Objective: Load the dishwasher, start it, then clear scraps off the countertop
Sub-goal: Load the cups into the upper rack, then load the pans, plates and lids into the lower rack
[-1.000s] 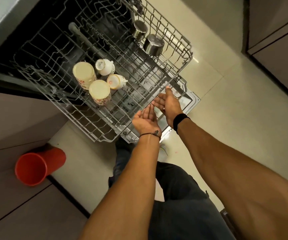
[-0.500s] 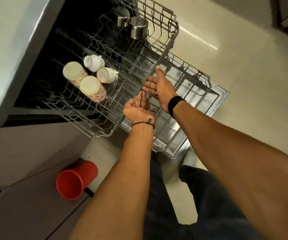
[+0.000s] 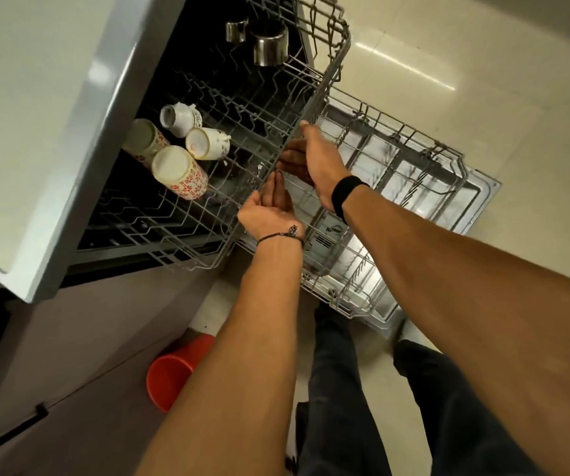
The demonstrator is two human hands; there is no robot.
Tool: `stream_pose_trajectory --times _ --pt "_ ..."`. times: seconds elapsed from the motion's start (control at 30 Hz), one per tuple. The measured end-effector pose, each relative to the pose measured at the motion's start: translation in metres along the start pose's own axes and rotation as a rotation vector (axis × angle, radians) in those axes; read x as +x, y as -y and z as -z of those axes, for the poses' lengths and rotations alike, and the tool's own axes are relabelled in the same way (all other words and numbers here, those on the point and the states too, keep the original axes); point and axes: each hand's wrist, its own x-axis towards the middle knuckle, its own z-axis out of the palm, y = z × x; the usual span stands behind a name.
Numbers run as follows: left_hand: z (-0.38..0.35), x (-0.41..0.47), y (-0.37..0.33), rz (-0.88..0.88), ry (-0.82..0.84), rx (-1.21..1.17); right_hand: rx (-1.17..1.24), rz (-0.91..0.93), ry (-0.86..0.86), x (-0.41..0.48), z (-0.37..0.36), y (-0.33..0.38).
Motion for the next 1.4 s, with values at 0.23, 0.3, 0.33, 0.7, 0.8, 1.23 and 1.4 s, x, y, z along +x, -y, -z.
stream_pose_trajectory --times 0.23,0.3,0.33,0.7,0.8,1.23,1.4 --pt "-0.011 0.022 -0.027 -0.022 -0.008 -0.001 -0.080 0.028 -0.003 0.019 -0.035 0.004" --pt "-0.015 0.026 -0.032 -0.033 -0.016 0.020 -0.076 0.034 -0.016 0.023 -0.042 0.008" --pt "-0.016 0.028 -0.035 -0.040 -0.021 0.034 -0.077 0.039 -0.014 0.024 -0.046 0.009" --pt "-0.027 0.076 -0.077 -0.141 0.015 0.178 -0.164 0.043 0.129 0.043 -0.096 0.030" --pt "-0.034 0.085 -0.095 -0.150 0.032 0.189 -0.157 0.055 0.160 0.052 -0.114 0.030" --pt "-0.024 0.091 -0.113 -0.068 0.070 0.324 -0.219 0.069 0.155 0.049 -0.122 0.035" --pt "-0.013 0.070 -0.115 -0.159 0.181 0.655 -0.395 0.174 0.145 0.011 -0.096 0.041"
